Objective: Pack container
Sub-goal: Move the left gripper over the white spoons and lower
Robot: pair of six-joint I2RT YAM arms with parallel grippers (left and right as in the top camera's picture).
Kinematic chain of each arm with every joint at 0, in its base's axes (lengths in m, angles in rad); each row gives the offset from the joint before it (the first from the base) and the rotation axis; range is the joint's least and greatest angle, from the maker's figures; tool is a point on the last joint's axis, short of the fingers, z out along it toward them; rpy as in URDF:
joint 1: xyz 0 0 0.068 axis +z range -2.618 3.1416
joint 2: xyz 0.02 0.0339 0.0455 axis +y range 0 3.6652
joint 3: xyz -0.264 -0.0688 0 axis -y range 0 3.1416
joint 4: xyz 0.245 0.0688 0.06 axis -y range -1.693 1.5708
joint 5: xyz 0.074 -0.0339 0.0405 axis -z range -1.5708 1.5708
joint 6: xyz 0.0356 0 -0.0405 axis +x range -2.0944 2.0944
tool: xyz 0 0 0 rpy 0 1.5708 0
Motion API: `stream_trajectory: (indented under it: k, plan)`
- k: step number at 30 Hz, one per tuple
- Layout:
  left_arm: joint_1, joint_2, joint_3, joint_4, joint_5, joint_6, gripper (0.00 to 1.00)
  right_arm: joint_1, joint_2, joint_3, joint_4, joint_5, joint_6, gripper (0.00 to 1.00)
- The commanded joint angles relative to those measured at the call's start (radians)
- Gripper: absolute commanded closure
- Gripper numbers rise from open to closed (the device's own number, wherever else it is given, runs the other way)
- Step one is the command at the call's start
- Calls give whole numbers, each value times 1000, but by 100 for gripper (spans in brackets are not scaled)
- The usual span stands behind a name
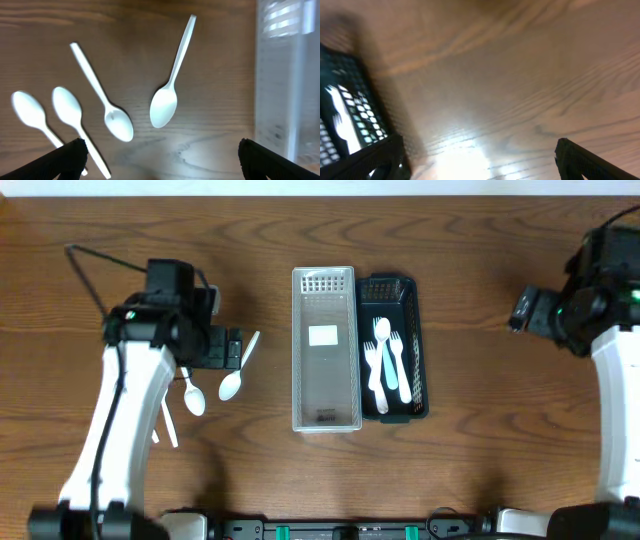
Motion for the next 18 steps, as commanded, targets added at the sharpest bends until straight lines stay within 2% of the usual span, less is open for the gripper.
stream_trajectory:
  k: [1, 7, 18]
  plan:
    - [-26, 85, 10, 34, -8, 48, 2, -3, 9, -104, 32, -28, 31, 1]
    - [-84, 209, 10, 111, -22, 103, 2, -3, 9, -226, 83, -38, 31, 1]
    - [-88, 411, 6, 134, -50, 104, 2, -3, 9, -242, 90, -39, 31, 1]
